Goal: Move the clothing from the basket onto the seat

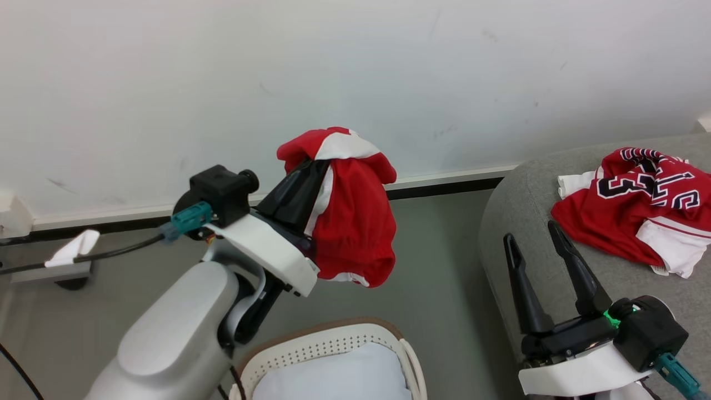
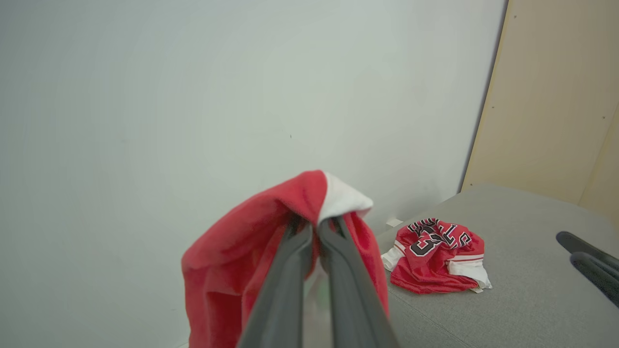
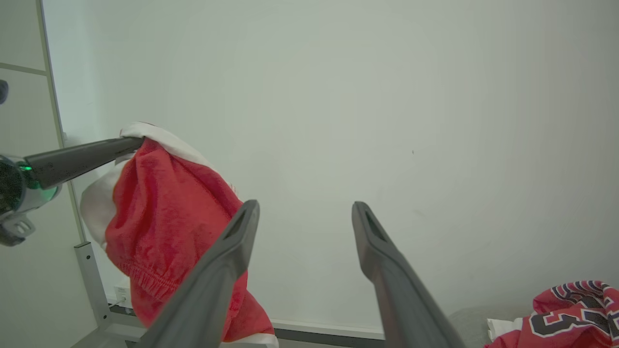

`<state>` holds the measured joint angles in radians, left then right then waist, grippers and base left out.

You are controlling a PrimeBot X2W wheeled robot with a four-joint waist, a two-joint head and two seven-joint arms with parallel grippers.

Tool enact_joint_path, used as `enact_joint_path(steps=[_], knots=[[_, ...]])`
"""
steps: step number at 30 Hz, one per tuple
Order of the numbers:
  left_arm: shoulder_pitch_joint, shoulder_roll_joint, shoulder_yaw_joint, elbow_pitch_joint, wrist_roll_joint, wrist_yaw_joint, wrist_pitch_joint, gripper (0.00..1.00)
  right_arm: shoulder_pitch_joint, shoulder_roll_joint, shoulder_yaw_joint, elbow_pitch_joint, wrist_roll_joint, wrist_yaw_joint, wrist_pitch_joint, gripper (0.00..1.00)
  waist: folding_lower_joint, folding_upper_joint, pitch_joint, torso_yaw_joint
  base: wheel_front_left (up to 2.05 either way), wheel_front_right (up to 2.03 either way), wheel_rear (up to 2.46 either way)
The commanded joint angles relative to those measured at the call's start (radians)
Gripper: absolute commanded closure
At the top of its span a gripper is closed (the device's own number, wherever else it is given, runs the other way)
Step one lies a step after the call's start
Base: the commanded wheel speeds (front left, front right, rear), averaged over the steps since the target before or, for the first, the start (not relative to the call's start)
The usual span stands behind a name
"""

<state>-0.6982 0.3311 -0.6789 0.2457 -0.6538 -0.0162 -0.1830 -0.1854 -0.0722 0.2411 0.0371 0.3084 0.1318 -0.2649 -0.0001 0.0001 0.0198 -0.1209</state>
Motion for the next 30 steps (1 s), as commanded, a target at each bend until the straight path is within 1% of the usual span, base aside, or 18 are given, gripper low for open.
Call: enact_joint_path(steps=[1, 9, 14, 20, 24, 30], knots=[[0.014, 0.006, 0.004, -0.02, -0.015, 0.006, 0.006, 1.0, 0.004, -0.014, 0.009, 0.009, 0.002, -0.002, 0.001, 0.0, 0.0001, -0.0001, -0.002, 0.001, 0.0, 0.0, 0.0], [0.035, 0.005, 0.0, -0.062, -0.026, 0.026, 0.018, 1.0, -0.009, -0.029, 0.076, 0.045, -0.004, -0.002, 0.001, 0.0, 0.0001, -0.0001, -0.011, 0.004, 0.0, 0.0, 0.0], [0.042, -0.006, -0.003, -0.078, -0.03, 0.034, 0.021, 1.0, -0.022, -0.03, 0.187, 0.1, 0.013, -0.002, 0.004, 0.0, 0.0001, -0.0001, -0.018, 0.017, 0.0, 0.0, 0.0], [0.04, -0.02, -0.02, -0.101, -0.029, 0.038, 0.032, 1.0, -0.071, -0.025, 0.322, 0.198, 0.021, -0.002, 0.014, 0.0, 0.0001, -0.0001, -0.023, 0.047, 0.0, 0.0, 0.0], [0.043, -0.03, -0.035, -0.113, -0.022, 0.04, 0.035, 1.0, -0.104, -0.012, 0.354, 0.25, 0.011, -0.002, 0.022, 0.0, 0.0001, -0.0001, -0.025, 0.065, 0.0, 0.0, 0.0], [0.065, -0.061, -0.074, -0.134, -0.02, 0.033, 0.034, 1.0, -0.17, 0.007, 0.394, 0.362, 0.005, -0.002, 0.03, 0.0, 0.0001, -0.0001, -0.029, 0.109, 0.0, 0.0, 0.0]])
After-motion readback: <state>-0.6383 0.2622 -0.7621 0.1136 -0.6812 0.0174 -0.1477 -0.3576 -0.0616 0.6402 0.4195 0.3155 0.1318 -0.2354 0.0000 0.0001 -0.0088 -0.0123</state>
